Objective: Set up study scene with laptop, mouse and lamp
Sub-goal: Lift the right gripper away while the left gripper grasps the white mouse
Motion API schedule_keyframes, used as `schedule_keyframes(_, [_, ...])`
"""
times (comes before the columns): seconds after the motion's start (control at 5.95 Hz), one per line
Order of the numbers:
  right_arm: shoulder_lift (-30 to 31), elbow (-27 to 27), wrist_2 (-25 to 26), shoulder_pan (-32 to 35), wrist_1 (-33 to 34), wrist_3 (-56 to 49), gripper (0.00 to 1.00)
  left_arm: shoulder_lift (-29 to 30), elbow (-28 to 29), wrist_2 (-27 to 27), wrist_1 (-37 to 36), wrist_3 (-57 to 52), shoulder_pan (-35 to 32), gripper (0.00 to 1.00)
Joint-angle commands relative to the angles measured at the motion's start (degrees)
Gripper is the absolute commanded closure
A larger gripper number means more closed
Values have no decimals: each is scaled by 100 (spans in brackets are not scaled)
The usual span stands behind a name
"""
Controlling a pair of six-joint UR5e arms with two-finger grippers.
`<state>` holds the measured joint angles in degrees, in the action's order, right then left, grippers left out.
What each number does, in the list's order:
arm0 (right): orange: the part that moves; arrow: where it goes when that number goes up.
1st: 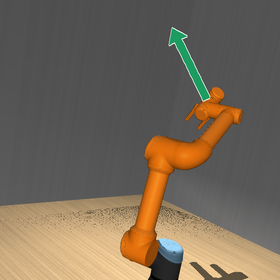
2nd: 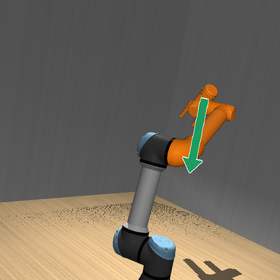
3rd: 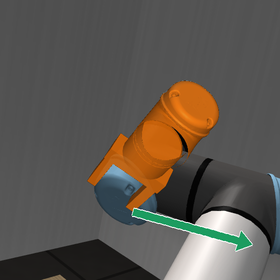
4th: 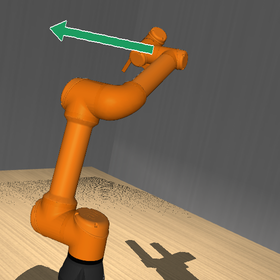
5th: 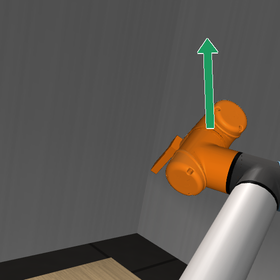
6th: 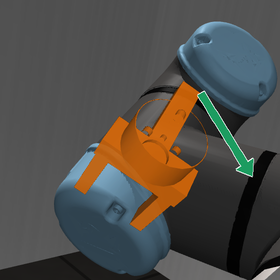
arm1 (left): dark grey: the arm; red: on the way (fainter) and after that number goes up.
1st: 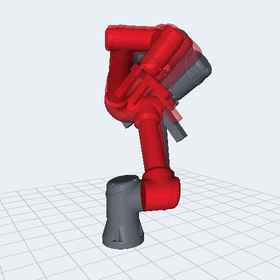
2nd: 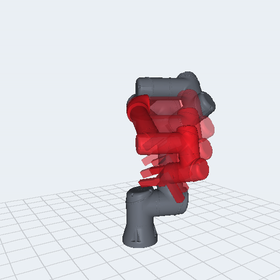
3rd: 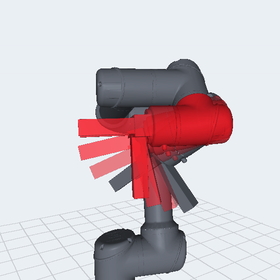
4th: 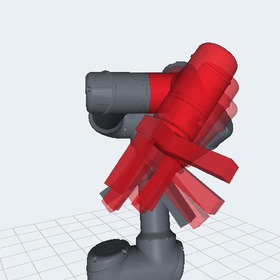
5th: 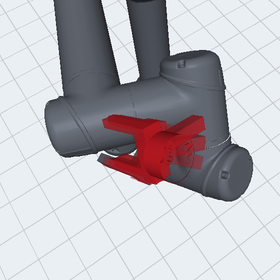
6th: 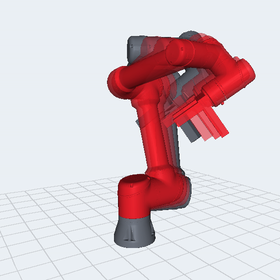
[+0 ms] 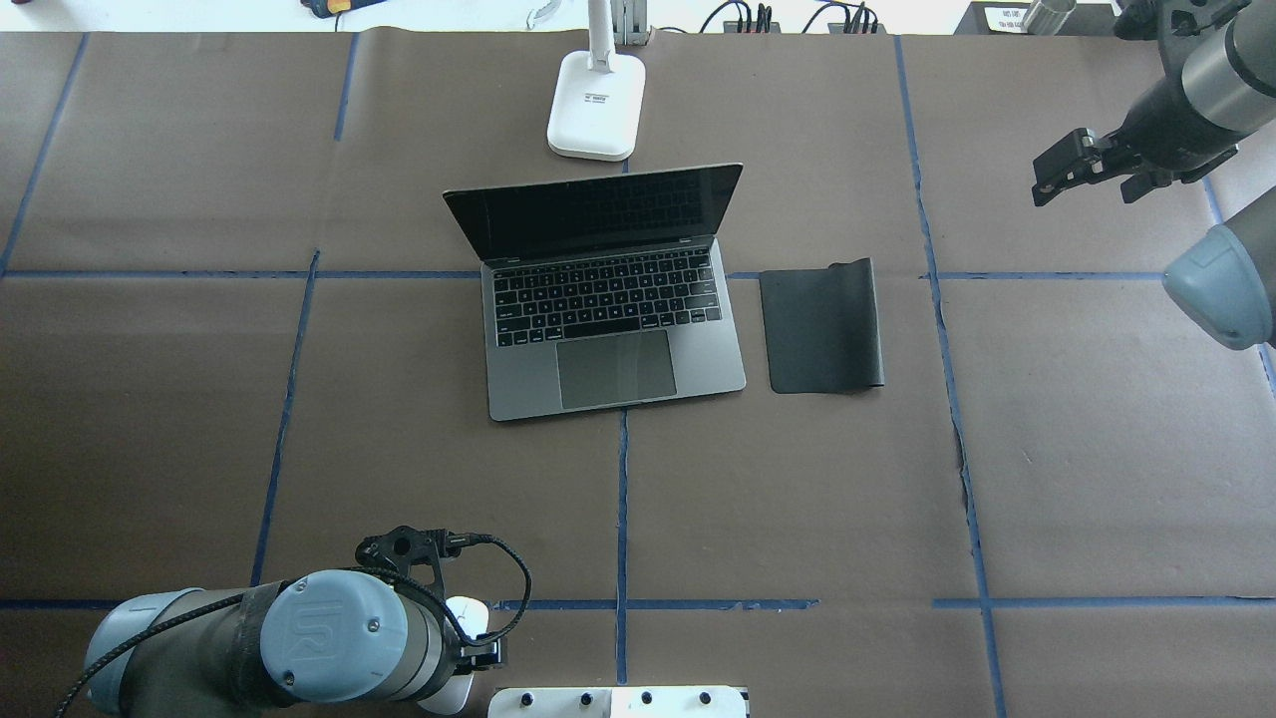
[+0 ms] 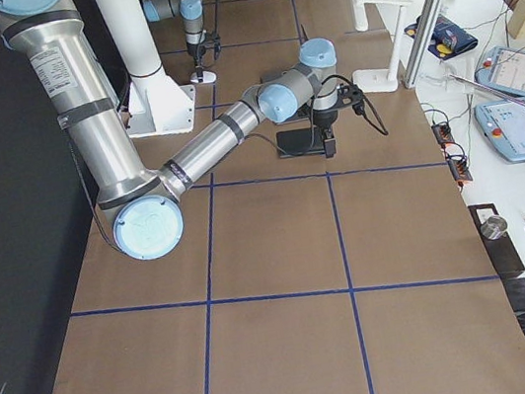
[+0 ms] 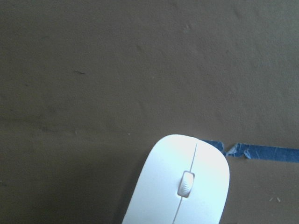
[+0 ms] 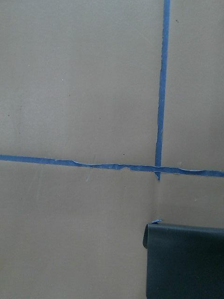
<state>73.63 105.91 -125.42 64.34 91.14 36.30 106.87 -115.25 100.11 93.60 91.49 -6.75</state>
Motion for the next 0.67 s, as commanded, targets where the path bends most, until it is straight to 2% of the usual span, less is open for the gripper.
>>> schedule_keyframes(0.0, [-7,9,-9,-1,0,0,0,0,-7,-9,0,0,-19,48])
schedule_keyframes(0.34, [-15,9,-9,-1,0,0,0,-8,-24,-9,-9,0,-54,50])
schedule_keyframes(0.5, [-15,0,0,-9,0,9,0,0,-50,-9,-9,0,-63,62])
